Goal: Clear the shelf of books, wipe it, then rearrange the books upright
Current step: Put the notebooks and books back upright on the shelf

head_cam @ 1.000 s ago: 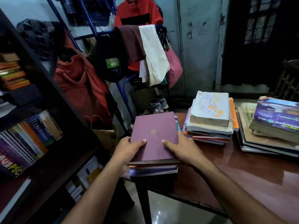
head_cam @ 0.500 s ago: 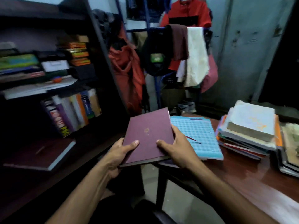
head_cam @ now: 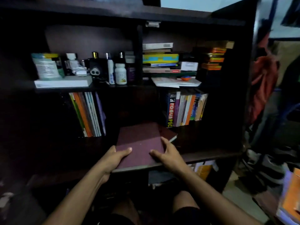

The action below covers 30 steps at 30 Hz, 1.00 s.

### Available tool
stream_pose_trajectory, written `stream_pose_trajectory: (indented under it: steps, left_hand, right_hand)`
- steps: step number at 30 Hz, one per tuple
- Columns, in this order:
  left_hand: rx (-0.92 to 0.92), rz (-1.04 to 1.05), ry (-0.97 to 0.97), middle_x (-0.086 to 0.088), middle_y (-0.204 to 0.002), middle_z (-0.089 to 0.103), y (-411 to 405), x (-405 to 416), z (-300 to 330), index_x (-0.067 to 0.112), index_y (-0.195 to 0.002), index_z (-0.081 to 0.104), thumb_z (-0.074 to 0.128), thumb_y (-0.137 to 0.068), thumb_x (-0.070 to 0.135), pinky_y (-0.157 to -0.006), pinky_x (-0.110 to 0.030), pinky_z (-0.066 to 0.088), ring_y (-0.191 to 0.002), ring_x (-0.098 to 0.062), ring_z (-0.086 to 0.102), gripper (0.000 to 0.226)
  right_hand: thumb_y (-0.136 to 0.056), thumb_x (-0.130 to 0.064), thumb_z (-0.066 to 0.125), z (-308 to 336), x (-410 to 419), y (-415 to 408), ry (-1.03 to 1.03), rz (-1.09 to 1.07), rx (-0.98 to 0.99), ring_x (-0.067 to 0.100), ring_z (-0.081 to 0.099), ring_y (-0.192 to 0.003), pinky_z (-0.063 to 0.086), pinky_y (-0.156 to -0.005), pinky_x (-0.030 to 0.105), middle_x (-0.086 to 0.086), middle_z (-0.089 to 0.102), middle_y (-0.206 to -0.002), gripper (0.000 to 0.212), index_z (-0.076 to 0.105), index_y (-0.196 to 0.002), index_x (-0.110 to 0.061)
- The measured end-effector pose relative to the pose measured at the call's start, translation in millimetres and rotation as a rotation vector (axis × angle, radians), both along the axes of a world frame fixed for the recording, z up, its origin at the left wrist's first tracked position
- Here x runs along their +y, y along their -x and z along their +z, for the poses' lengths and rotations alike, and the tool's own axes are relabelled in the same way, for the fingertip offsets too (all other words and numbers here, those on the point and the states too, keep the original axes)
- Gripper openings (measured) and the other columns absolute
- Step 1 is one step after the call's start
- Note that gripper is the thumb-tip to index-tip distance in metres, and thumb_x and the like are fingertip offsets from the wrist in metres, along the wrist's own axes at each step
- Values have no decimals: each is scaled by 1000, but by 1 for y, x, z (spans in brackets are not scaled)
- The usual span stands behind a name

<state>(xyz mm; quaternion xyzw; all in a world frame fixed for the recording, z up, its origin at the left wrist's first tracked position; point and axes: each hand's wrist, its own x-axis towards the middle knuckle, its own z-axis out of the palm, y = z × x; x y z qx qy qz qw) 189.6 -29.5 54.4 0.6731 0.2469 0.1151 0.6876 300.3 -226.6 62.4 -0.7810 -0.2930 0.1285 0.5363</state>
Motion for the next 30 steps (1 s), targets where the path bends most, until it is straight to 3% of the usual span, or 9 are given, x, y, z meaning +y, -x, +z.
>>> stream_pose_trajectory:
  steps: [3, 6, 10, 15, 19, 21, 24, 27, 30]
  left_hand:
    - [7, 87, -39, -6, -109, 73, 7, 23, -21, 15, -125, 59, 72, -93, 23, -77, -31, 56, -98, -23, 72, 36]
    - [-62, 189, -129, 0, -114, 68, -1, 41, -28, 21, -131, 51, 74, -92, 24, -78, -32, 54, -100, -19, 68, 46]
    - [-123, 266, -234, 5, -116, 64, -19, 48, -41, 25, -142, 44, 73, -92, 29, -89, -34, 51, -107, -21, 65, 58]
    - [-156, 262, -299, 5, -120, 65, -25, 55, -48, 28, -146, 43, 73, -91, 32, -88, -36, 52, -103, -17, 65, 63]
    - [-203, 217, -270, 11, -120, 67, -20, 58, -54, 35, -146, 44, 77, -88, 30, -88, -34, 54, -105, -11, 67, 66]
    - [-216, 234, -258, 8, -120, 67, -20, 60, -56, 34, -146, 45, 78, -88, 28, -90, -36, 55, -105, -13, 68, 68]
    - [-225, 265, -229, 4, -121, 67, -22, 60, -55, 30, -148, 45, 77, -88, 26, -91, -39, 55, -105, -16, 67, 68]
    - [-223, 284, -232, 2, -122, 66, -24, 59, -55, 26, -149, 44, 76, -89, 25, -88, -34, 52, -106, -17, 66, 68]
    - [-203, 282, -231, 0, -119, 65, -27, 56, -53, 24, -148, 43, 74, -90, 24, -84, -32, 50, -105, -21, 65, 65]
  right_hand:
    - [-89, -31, 75, -16, 18, -3, 167, 93, -79, 2, 63, -107, 48, -97, 20, -12, 64, -119, 56, 49, -139, -26]
    - [-96, -42, 64, -12, 23, -30, 273, 29, -265, 6, 62, -88, 45, -79, 27, -7, 69, -97, 17, 64, -102, -26]
    - [-94, -56, 57, -3, 31, -98, 708, -235, -575, 35, 49, -123, 43, -99, 42, 17, 54, -134, 64, 48, -137, -9]
    - [-78, -81, 59, -3, 43, -147, 876, -260, -140, 38, 36, -141, 37, -114, 48, 15, 37, -154, 105, 31, -154, -13]
    - [-57, -81, 77, 4, 48, -153, 771, -157, -32, 28, 58, -115, 50, -96, 40, 5, 60, -133, 102, 58, -133, -16]
    - [-62, -69, 83, 8, 41, -152, 734, -143, 107, 26, 61, -104, 55, -79, 36, 5, 61, -127, 91, 57, -131, -14]
    - [-68, -60, 84, 10, 31, -145, 647, -142, 252, 25, 62, -103, 59, -75, 34, 8, 61, -129, 81, 56, -131, -17]
    - [-82, -37, 82, 23, 29, -132, 309, -172, 386, 27, 68, -97, 63, -73, 41, 9, 68, -113, 58, 56, -128, -13]
    - [-92, -22, 73, 37, 33, -119, 75, -238, 259, 27, 69, -96, 61, -68, 39, 9, 66, -113, 48, 43, -128, -17]
